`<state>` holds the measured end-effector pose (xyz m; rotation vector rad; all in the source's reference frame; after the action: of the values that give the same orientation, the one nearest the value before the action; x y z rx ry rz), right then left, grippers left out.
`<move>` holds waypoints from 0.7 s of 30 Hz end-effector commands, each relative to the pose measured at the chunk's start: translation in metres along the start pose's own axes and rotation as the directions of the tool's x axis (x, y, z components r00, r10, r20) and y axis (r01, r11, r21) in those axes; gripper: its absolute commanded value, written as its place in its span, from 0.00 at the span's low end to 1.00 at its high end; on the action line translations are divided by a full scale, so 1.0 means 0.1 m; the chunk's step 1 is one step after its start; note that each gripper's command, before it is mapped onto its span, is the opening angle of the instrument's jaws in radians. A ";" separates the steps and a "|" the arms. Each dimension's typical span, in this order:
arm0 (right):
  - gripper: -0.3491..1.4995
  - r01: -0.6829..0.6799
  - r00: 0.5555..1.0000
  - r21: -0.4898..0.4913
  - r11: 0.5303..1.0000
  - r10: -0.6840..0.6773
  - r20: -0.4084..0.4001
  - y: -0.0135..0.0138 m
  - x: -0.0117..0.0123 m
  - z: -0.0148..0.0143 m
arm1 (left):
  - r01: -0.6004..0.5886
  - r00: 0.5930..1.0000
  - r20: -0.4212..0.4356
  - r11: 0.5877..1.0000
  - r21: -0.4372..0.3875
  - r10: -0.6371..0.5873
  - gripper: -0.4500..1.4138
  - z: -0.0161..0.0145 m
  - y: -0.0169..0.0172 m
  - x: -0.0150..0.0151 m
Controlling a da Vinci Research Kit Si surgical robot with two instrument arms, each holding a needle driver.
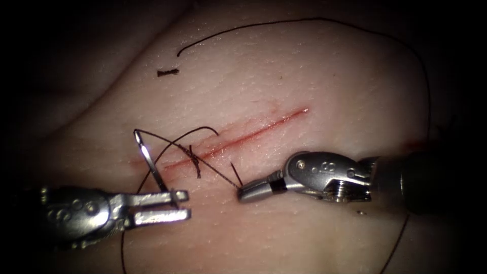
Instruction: Wound Closure
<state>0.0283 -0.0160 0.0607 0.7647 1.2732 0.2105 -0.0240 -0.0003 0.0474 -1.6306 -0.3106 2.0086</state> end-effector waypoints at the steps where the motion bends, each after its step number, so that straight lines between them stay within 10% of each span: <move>1: 0.00 0.002 1.000 0.009 1.000 -0.002 -0.004 -0.025 0.005 0.016 | -0.010 1.000 0.004 1.000 0.003 0.010 0.00 0.004 0.008 -0.005; 17: 0.00 0.058 0.998 0.021 0.998 -0.057 -0.020 -0.111 0.064 0.037 | -0.070 0.997 0.018 0.998 0.007 0.070 0.00 -0.011 0.036 0.025; 21: 0.69 0.129 0.992 -0.099 0.987 -0.128 0.019 -0.087 0.070 0.030 | -0.068 0.998 0.015 0.998 0.007 0.068 0.00 -0.013 0.034 0.026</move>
<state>0.0303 -0.0193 0.0495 0.5786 1.2810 0.1711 -0.0234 -0.0013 0.0428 -1.6412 -0.2510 2.0724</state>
